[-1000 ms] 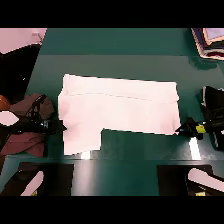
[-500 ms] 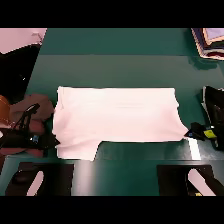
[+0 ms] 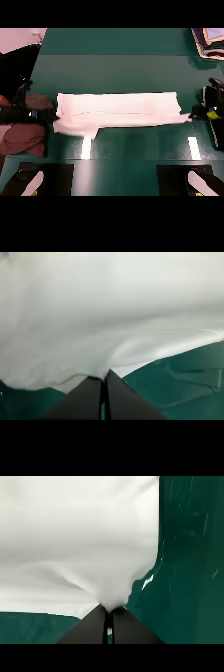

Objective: Fold the shirts.

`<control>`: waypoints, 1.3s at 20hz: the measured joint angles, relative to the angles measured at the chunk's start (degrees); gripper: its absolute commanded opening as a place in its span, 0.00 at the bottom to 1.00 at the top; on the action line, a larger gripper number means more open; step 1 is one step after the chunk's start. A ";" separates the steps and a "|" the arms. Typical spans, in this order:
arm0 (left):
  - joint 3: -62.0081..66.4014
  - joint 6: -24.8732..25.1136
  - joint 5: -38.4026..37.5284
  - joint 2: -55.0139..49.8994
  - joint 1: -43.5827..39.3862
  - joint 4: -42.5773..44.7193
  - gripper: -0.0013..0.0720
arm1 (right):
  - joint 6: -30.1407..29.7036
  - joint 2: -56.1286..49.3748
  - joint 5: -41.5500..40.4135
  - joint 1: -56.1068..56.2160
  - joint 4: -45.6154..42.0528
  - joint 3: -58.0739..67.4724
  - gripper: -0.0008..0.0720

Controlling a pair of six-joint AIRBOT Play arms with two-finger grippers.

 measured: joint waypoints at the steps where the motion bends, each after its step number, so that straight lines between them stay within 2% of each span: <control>1: 1.99 1.05 2.95 -3.78 0.02 0.20 0.06 | 0.15 -3.56 -0.61 0.83 0.07 2.89 0.03; 5: 7.98 3.56 12.50 -17.18 0.00 0.37 0.06 | 0.55 -16.50 -2.05 2.36 1.68 12.57 0.04; 6: 8.90 3.80 14.36 -19.85 0.00 0.37 0.18 | 0.59 -19.19 -2.29 2.45 2.43 14.47 0.26; 7: 9.66 4.11 15.85 -22.25 0.00 0.55 0.56 | 0.61 -21.86 -2.60 2.56 3.08 16.35 0.49; 8: 10.23 4.22 17.22 -24.06 0.09 0.57 0.71 | 0.59 -24.09 -2.89 2.56 4.04 17.99 0.52; 12: 12.33 4.37 19.67 -27.69 0.02 -0.33 0.70 | -1.62 -29.83 -3.50 1.38 11.06 22.91 0.52; 13: 13.27 4.48 19.08 -27.93 0.07 -0.35 0.51 | -2.71 -30.18 -3.48 0.42 13.18 23.23 0.52; 14: 14.19 4.85 18.12 -28.02 0.07 -0.50 0.08 | -3.54 -30.16 -2.91 -0.70 14.73 23.04 0.53; 15: 15.08 5.44 16.72 -28.02 0.02 -0.57 0.08 | -4.37 -29.73 -2.32 -2.23 15.80 22.21 0.60; 16: 15.82 6.16 15.69 -27.98 0.02 -0.74 0.08 | -5.22 -29.14 -1.66 -4.00 16.65 20.87 0.74; 17: 16.46 6.67 14.75 -27.91 0.00 -1.11 0.08 | -6.03 -28.70 -1.20 -5.77 17.35 19.37 0.75; 22: 17.64 7.93 12.96 -27.91 -3.19 -3.32 0.08 | -10.10 -28.87 -0.63 -13.44 19.34 11.78 0.74; 26: 17.86 7.32 14.84 -27.91 -8.92 -3.96 0.06 | -11.82 -32.94 -0.68 -13.73 22.43 10.99 0.70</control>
